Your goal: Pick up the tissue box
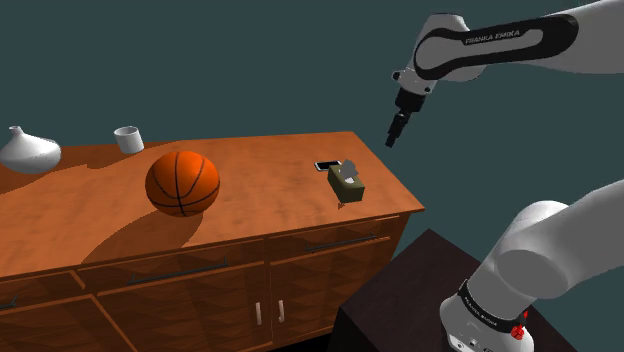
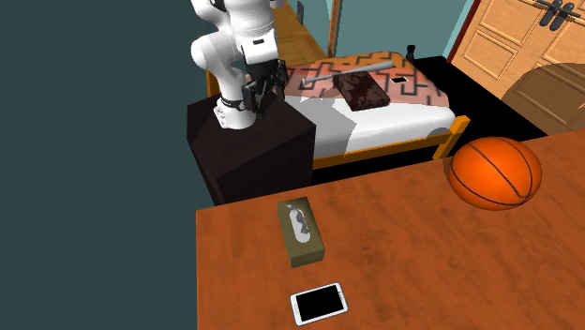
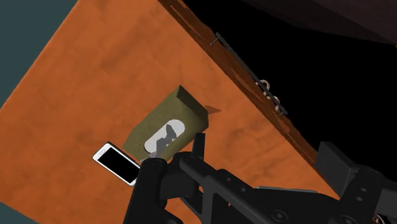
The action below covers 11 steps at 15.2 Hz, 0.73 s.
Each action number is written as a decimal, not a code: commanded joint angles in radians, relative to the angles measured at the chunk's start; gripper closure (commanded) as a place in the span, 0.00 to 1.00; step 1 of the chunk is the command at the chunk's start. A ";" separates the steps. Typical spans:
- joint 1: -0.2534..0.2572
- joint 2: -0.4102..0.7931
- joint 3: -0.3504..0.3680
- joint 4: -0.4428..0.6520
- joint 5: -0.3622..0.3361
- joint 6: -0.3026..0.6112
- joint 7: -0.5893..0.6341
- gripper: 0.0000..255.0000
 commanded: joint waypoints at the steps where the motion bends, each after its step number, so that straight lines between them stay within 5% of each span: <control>1: 0.015 0.091 -0.051 0.030 0.039 0.040 -0.084 0.00; 11: 0.033 0.569 -0.186 0.293 0.361 0.051 -0.512 0.00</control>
